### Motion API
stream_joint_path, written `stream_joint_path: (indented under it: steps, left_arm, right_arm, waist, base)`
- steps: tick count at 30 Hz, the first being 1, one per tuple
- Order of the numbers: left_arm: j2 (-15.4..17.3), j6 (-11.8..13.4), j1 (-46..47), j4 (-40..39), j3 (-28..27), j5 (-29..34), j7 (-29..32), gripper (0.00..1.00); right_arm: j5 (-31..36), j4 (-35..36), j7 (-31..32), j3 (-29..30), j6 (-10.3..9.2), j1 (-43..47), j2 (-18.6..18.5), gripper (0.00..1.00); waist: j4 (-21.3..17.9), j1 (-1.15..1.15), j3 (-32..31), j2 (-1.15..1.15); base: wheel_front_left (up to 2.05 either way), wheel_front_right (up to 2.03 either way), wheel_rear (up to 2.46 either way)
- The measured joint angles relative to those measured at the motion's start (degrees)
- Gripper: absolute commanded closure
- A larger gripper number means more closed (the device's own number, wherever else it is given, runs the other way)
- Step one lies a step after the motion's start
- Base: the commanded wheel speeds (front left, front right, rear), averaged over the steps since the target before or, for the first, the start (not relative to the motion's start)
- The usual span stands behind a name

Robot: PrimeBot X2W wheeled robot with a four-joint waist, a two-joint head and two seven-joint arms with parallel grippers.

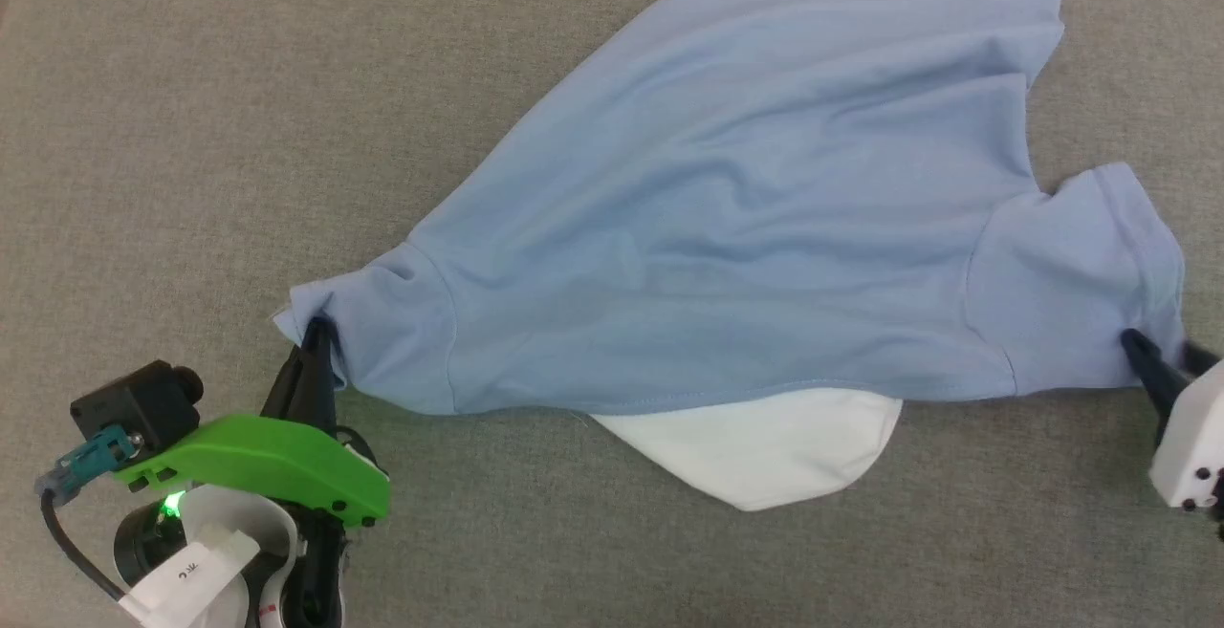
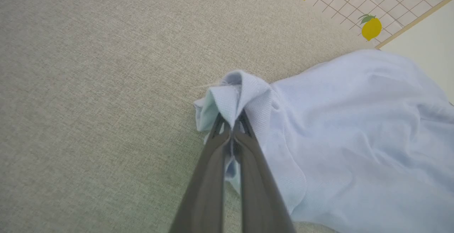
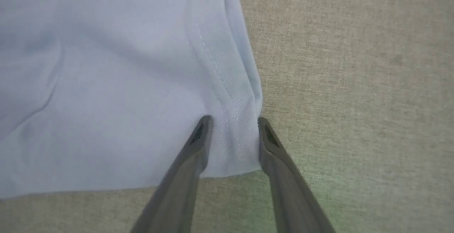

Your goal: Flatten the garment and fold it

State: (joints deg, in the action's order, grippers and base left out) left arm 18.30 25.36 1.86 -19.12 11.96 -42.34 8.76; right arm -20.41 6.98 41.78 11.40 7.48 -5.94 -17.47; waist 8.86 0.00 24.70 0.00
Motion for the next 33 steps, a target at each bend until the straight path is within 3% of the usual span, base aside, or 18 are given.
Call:
stream_joint_path:
  steps: [3, 9, 17, 22, 33]
  left_arm:
    - [0.0, 0.0, 0.1, 0.1, 0.0, 0.0, 0.2, 1.0]
    - [-0.5, -0.7, 1.7, 0.5, -0.2, -0.8, -0.3, 1.0]
    - [0.2, -2.9, 9.0, 0.0, -1.0, -2.1, 0.8, 1.0]
    - [1.9, -3.7, 17.6, -0.3, -1.8, -2.8, 4.3, 1.0]
    - [3.9, -3.8, 37.6, 2.2, -1.7, -3.2, 11.7, 1.0]
  right_arm:
    - [-0.3, 0.3, -0.3, -0.4, 0.07, 0.0, 0.7, 1.0]
    - [0.2, 0.5, -7.0, 0.6, 0.08, -1.0, 3.2, 1.0]
    - [0.2, 4.6, -15.2, 1.4, 0.08, -9.7, 4.9, 1.0]
    - [0.1, 6.5, -15.8, -0.2, 0.08, -18.1, 4.5, 1.0]
    - [1.3, 4.9, -12.9, -7.7, 0.08, -37.2, 0.0, 1.0]
  waist:
    - [-0.4, 0.0, -0.5, 0.0]
    - [-1.5, 0.0, -2.1, 0.0]
    - [-3.3, 0.0, -6.3, 0.0]
    - [-4.6, 0.0, -9.5, 0.0]
    - [-7.4, 0.0, -16.0, 0.0]
  base:
    - [0.0, 0.0, 0.0]
    - [0.0, 0.0, 0.0]
    - [0.0, 0.0, 0.0]
    - [0.0, 0.0, 0.0]
    - [0.0, 0.0, 0.0]
